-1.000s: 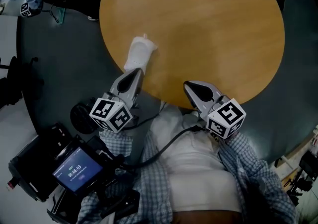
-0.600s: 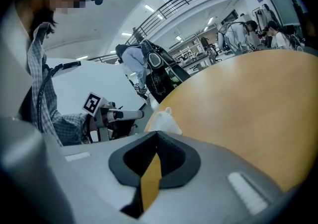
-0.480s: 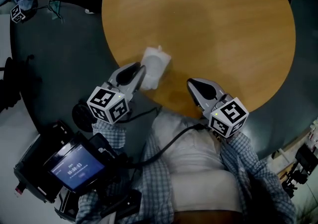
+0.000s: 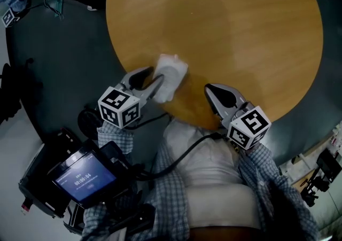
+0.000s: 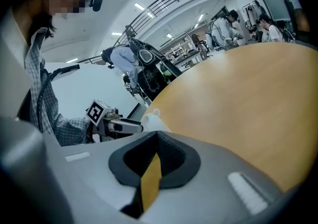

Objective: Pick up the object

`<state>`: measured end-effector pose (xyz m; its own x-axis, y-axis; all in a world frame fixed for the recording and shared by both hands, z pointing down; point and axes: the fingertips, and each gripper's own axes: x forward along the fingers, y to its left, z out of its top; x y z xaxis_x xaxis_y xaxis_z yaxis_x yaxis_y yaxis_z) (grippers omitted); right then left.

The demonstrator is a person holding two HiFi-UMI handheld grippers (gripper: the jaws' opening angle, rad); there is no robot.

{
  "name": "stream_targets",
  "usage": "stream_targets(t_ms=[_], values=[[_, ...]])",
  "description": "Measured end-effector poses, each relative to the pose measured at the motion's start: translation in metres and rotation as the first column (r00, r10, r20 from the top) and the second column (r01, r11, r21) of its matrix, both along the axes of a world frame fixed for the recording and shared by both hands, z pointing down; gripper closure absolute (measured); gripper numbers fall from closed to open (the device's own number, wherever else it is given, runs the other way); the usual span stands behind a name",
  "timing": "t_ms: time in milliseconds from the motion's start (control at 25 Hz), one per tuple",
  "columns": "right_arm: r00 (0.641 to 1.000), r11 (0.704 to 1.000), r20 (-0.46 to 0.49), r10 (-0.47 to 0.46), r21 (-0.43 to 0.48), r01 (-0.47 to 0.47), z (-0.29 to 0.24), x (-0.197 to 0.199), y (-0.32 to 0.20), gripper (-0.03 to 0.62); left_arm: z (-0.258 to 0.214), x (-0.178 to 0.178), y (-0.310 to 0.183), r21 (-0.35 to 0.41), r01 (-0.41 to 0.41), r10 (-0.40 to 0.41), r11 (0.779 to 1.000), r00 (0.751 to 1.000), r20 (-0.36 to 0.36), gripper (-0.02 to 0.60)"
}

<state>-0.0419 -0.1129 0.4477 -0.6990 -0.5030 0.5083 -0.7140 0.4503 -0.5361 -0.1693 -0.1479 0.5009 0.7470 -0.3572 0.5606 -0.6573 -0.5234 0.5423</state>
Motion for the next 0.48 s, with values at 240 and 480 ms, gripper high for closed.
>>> stream_targets(t_ms=[240, 480], values=[[1.000, 1.000, -0.008, 0.017, -0.003, -0.017, -0.002, 0.003, 0.004, 0.588, 0.001, 0.014, 0.010, -0.020, -0.048, 0.047, 0.999, 0.998, -0.045, 0.410], [0.999, 0.999, -0.022, 0.042, 0.006, -0.041, -0.007, 0.007, 0.007, 0.588, -0.011, 0.014, 0.001, 0.014, -0.006, 0.008, 1.000, 0.990, -0.137, 0.456]])
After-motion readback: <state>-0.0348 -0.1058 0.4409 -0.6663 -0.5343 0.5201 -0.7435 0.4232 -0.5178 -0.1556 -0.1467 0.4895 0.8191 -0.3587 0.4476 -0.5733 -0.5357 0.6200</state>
